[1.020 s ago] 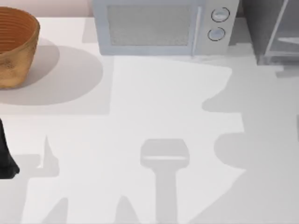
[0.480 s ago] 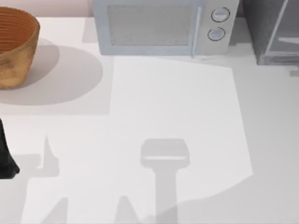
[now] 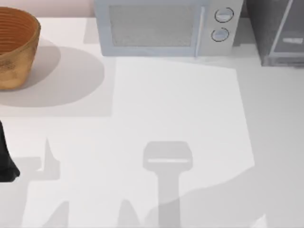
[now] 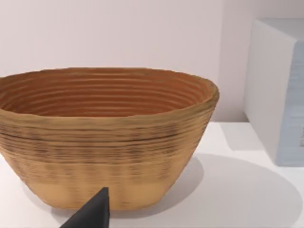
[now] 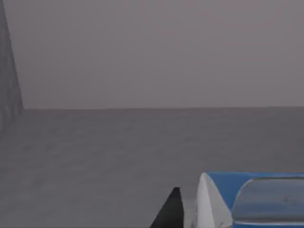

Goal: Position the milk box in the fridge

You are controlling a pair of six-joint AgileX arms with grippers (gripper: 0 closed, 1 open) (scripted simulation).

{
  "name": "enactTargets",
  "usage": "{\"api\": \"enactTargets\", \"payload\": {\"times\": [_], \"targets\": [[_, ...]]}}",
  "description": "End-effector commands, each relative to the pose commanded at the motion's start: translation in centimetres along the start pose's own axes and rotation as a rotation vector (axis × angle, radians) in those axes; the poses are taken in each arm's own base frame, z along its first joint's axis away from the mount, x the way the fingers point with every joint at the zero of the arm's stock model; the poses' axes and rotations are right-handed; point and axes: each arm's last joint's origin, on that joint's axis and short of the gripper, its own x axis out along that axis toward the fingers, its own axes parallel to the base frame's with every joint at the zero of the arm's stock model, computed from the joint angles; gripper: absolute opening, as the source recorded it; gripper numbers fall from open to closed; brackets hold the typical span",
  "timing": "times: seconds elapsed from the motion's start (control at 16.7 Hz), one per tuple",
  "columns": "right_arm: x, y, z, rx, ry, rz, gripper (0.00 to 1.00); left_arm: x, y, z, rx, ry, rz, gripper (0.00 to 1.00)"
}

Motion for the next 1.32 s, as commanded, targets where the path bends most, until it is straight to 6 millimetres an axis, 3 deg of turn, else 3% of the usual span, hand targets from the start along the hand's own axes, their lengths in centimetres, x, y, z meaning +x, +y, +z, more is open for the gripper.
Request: {"api": "enactTargets", "payload": {"times": [0.42,0.6,0.84,1.32], "targets": [[7.3,0.3,3.4,-0.016,-0.059,0.017,0.0,0.0,0.0,0.0,0.0,0.0,0.0,1.0],[8.5,0.4,3.1,-0.009,-0.035,0.009,0.0,0.0,0.0,0.0,0.0,0.0,0.0,1.0],[8.5,0.4,3.1,-0.009,-0.033,0.009,0.0,0.0,0.0,0.0,0.0,0.0,0.0,1.0],[8.5,0.4,3.1,-0.009,-0.033,0.009,0.6,0.0,0.0,0.0,0.0,0.0,0.0,1.0]]}}
